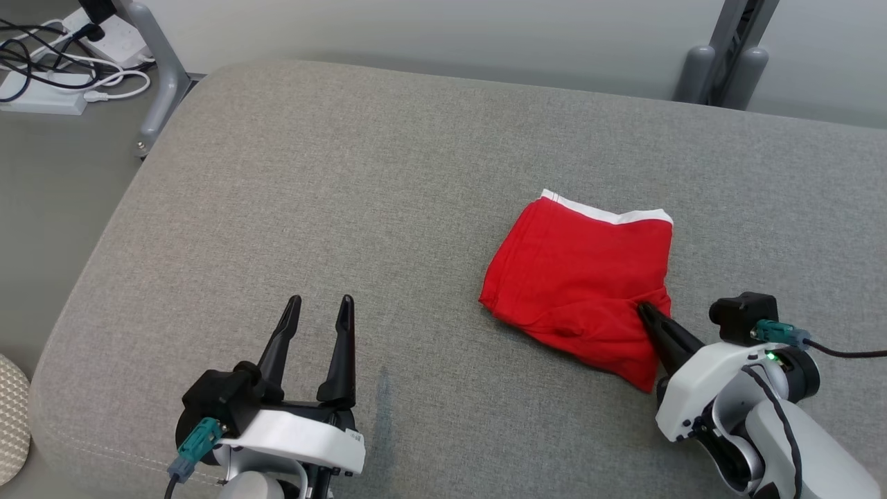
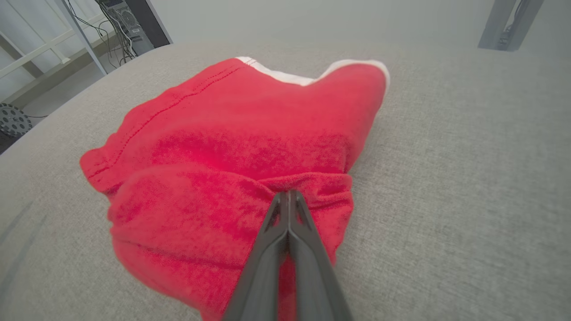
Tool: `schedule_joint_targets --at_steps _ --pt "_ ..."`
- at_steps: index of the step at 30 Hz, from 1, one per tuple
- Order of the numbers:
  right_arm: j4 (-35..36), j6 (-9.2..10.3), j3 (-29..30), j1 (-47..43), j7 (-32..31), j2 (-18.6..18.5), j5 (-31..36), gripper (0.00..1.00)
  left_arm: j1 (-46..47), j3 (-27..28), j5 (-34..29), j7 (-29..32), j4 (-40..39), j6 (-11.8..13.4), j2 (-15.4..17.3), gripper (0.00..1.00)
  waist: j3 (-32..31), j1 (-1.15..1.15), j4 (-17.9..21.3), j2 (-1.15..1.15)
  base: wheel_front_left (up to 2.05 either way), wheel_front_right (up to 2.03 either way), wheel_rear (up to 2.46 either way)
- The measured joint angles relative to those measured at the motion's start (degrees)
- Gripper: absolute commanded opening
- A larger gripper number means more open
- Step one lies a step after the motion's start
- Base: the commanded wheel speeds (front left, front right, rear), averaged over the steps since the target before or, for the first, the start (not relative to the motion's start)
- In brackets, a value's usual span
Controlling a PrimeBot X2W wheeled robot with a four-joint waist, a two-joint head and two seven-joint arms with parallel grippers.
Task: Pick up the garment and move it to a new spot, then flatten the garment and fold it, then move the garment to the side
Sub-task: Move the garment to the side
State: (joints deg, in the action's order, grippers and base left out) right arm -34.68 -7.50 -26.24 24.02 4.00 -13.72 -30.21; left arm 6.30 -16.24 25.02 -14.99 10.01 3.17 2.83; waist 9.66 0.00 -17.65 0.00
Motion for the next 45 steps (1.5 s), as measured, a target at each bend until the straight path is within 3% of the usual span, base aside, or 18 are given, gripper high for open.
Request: schedule_joint_targets --at_steps 14,25,28,32,37,45 --pt "0.25 0.0 -6.58 -4.35 -3.67 -0.51 -6.72 0.0 -0.65 0.48 0.02 -0.01 0.29 0.42 -0.03 1.0 -1.82 0.0 1.91 0.0 0.0 0.0 0.0" --pt "3.43 -0.02 -9.72 -6.23 -7.92 -1.93 -7.09 0.0 -0.81 0.23 0.07 -0.01 1.03 0.38 -0.02 1.0 -2.66 0.0 2.47 0.0 0.0 0.0 0.0" --pt "4.92 -0.01 -8.1 -6.94 -7.45 -2.61 -6.45 0.0 -1.16 0.29 0.07 -0.01 1.29 0.38 -0.02 1.0 -3.06 0.0 2.21 0.0 0.0 0.0 0.0" --pt "5.89 0.0 -1.69 -4.98 -6.83 -3.25 -4.82 0.0 -1.27 0.31 0.07 -0.01 1.4 0.38 -0.03 1.0 -3.37 0.0 1.86 0.0 0.0 0.0 0.0" --pt "4.34 0.0 4.45 -0.45 -8.16 -2.01 -2.0 0.0 -1.24 -0.21 0.25 0.0 1.31 0.37 -0.01 1.0 -2.79 0.0 1.15 0.0 0.0 0.0 0.0" --pt "-2.74 0.0 5.21 5.71 -13.17 -0.47 -2.12 0.0 -0.04 -1.91 1.36 -0.01 1.03 0.35 -0.01 1.0 -0.79 0.0 -1.6 0.0 0.0 0.0 0.0"
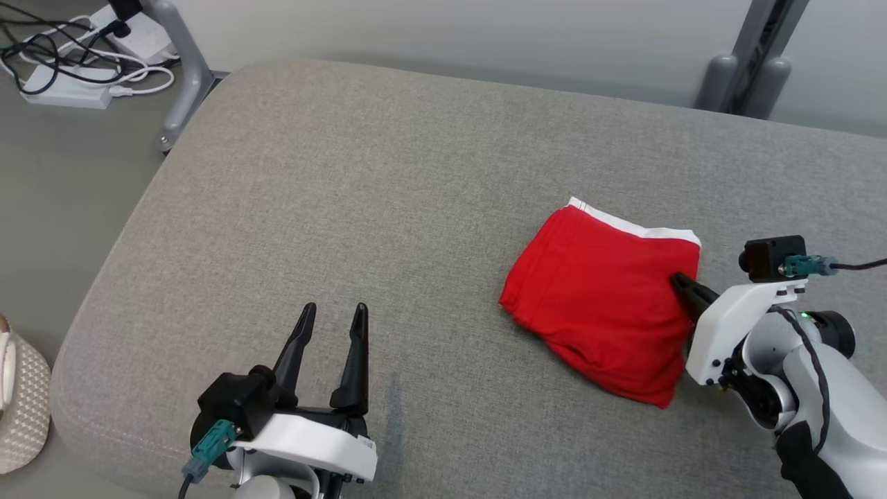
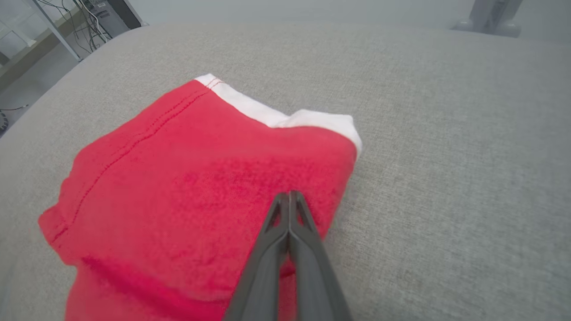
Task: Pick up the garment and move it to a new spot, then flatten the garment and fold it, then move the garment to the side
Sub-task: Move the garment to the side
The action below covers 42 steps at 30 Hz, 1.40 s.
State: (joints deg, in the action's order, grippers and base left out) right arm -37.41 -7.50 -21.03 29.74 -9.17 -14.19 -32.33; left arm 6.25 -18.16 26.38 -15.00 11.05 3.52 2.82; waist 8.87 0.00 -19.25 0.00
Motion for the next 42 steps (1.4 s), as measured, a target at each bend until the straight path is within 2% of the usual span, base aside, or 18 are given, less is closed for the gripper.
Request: schedule_joint_targets --at_steps 8,13,21,31,36,42 --pt "-8.09 0.0 -1.81 7.14 0.04 -2.03 -0.33 0.0 1.27 -1.81 1.34 0.01 -0.1 0.09 -0.01 1.0 2.82 0.0 -4.11 0.0 0.0 0.0 0.0" --pt "-8.57 0.0 -6.22 9.33 2.26 -0.86 -1.97 0.0 1.29 -2.32 1.56 0.01 -0.09 0.49 0.01 1.0 3.39 0.0 -5.6 0.0 0.0 0.0 0.0" --pt "-8.21 0.0 -12.55 9.67 8.65 0.31 -4.27 0.0 1.28 -2.09 1.64 0.01 0.15 0.59 0.0 1.0 2.26 0.0 -5.5 0.0 0.0 0.0 0.0" --pt "-13.27 0.0 -18.34 9.18 17.09 2.88 -4.28 0.0 1.72 -3.19 1.88 0.0 -0.14 0.58 -0.01 1.0 3.19 0.0 -6.22 0.0 0.0 0.0 0.0" --pt "-15.64 0.0 -20.09 9.0 21.58 2.79 -6.05 0.0 1.82 -3.34 1.77 0.0 0.09 0.57 0.01 1.0 3.46 0.0 -6.85 0.0 0.0 0.0 0.0" --pt "-15.41 0.0 -22.16 9.34 23.66 2.57 -7.15 0.0 2.19 -2.52 1.31 0.01 0.22 0.59 -0.01 1.0 3.59 0.0 -6.26 0.0 0.0 0.0 0.0"
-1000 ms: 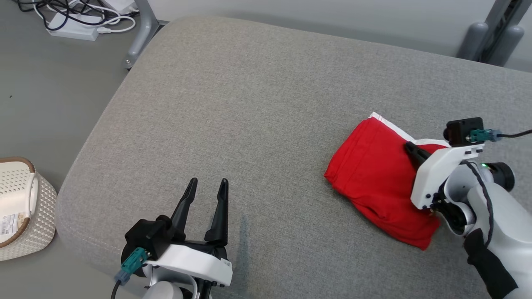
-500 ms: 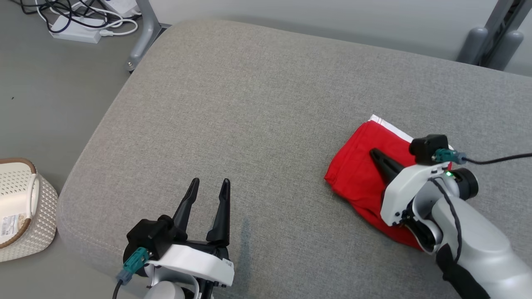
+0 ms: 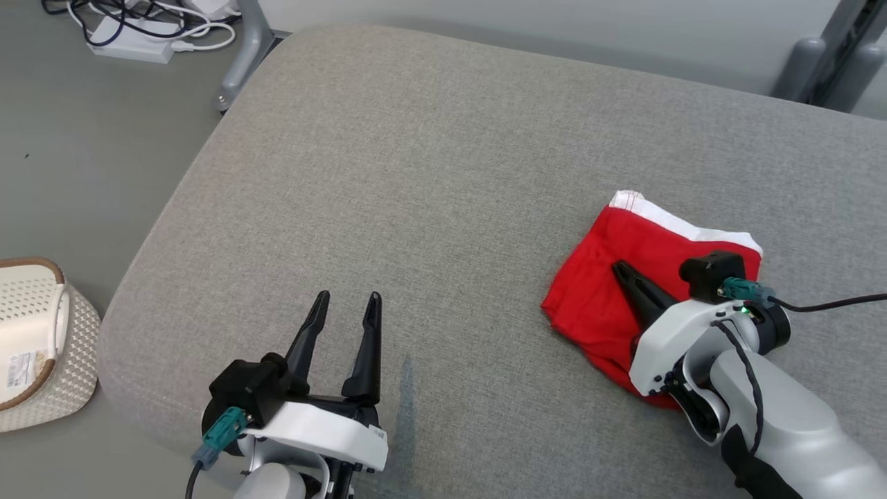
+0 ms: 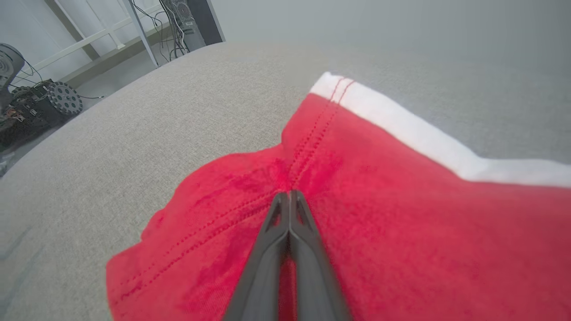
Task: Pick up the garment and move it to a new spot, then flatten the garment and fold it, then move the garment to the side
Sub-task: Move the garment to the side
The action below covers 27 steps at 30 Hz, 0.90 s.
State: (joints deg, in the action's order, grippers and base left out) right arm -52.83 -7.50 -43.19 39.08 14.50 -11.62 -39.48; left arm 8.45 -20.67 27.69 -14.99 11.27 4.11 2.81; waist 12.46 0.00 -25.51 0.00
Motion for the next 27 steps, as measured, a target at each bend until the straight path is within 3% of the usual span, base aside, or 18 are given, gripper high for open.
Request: schedule_joint_targets --at_steps 8,14,21,27 --pt "6.82 0.0 1.41 0.55 0.43 -1.72 -1.83 0.0 -0.24 1.78 -1.07 0.0 0.22 -0.01 -0.02 1.0 -2.27 0.0 2.55 0.0 0.0 0.0 0.0" --pt "13.22 0.0 6.16 -1.12 0.49 -4.33 -0.99 0.0 -1.35 4.22 -2.37 0.0 -0.07 -0.11 -0.01 1.0 -4.9 0.0 6.03 0.0 0.0 0.0 0.0" --pt "21.15 0.0 14.55 -7.27 0.48 -7.16 6.22 0.0 -2.27 7.84 -3.61 0.0 -1.12 -0.56 0.0 1.0 -7.52 0.0 10.82 0.0 0.0 0.0 0.0" --pt "27.08 0.0 23.76 -15.64 0.48 -5.24 11.43 0.0 -3.03 10.49 -4.13 -0.01 -2.0 -0.9 -0.02 1.0 -8.77 0.0 14.52 0.0 0.0 0.0 0.0"
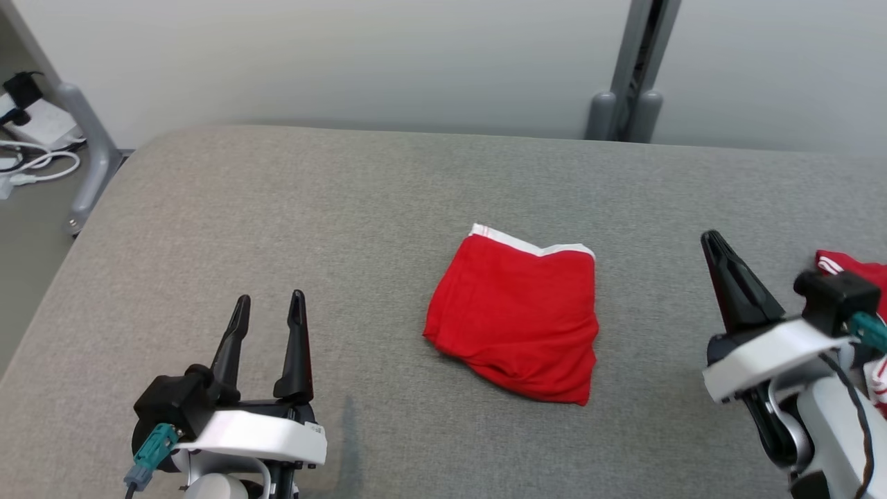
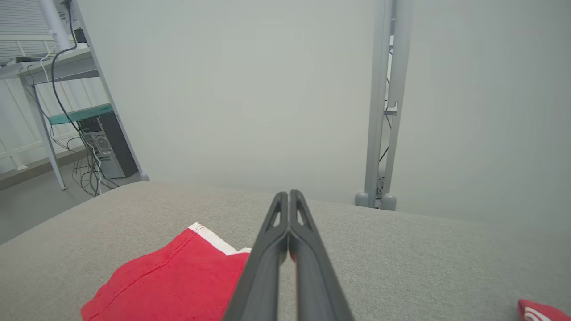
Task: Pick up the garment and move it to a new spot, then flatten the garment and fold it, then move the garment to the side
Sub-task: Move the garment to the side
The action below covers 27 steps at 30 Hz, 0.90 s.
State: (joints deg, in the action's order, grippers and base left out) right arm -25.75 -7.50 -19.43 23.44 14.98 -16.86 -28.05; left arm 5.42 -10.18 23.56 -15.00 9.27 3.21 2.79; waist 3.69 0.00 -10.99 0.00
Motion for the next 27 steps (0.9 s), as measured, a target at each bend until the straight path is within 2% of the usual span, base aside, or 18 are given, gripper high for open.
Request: schedule_joint_targets --at_steps 4,9,10,11,12,21,27 --pt "3.44 0.0 5.69 -5.61 0.0 1.72 5.72 0.0 -0.62 1.02 -0.36 0.0 -0.4 -0.2 0.02 1.0 -0.55 0.0 1.85 0.0 0.0 0.0 0.0" --pt "6.51 0.0 12.28 -11.63 0.0 6.05 9.46 0.0 -1.83 1.13 -0.74 0.0 -0.43 -0.47 0.04 1.0 -1.13 0.0 3.07 0.0 0.0 0.0 0.0" --pt "6.84 0.0 13.61 -12.49 0.0 6.86 10.17 0.23 -2.01 1.05 -0.74 0.0 -0.42 -0.56 0.02 1.0 -1.23 0.0 3.21 0.0 0.0 0.0 0.0" --pt "7.26 0.0 14.83 -13.31 0.0 7.71 10.87 0.88 -2.15 0.99 -0.74 0.0 -0.41 -0.63 0.01 1.0 -1.31 0.0 3.34 0.0 0.0 0.0 0.0" --pt "7.47 0.0 16.07 -13.97 0.0 8.55 11.15 1.0 -2.36 0.91 -0.73 0.0 -0.38 -0.63 0.01 1.0 -1.39 0.0 3.44 0.0 0.0 0.0 0.0" --pt "7.05 0.0 20.76 -16.51 0.0 12.37 14.21 1.0 -3.24 0.69 -0.78 0.0 0.1 -0.64 0.02 1.0 -1.64 0.0 3.87 0.0 0.0 0.0 0.0" --pt "6.61 0.0 21.18 -16.94 0.0 13.41 14.54 1.0 -3.29 0.24 -1.55 0.0 0.55 -0.67 0.02 1.0 -1.54 0.0 3.93 0.0 0.0 0.0 0.0"
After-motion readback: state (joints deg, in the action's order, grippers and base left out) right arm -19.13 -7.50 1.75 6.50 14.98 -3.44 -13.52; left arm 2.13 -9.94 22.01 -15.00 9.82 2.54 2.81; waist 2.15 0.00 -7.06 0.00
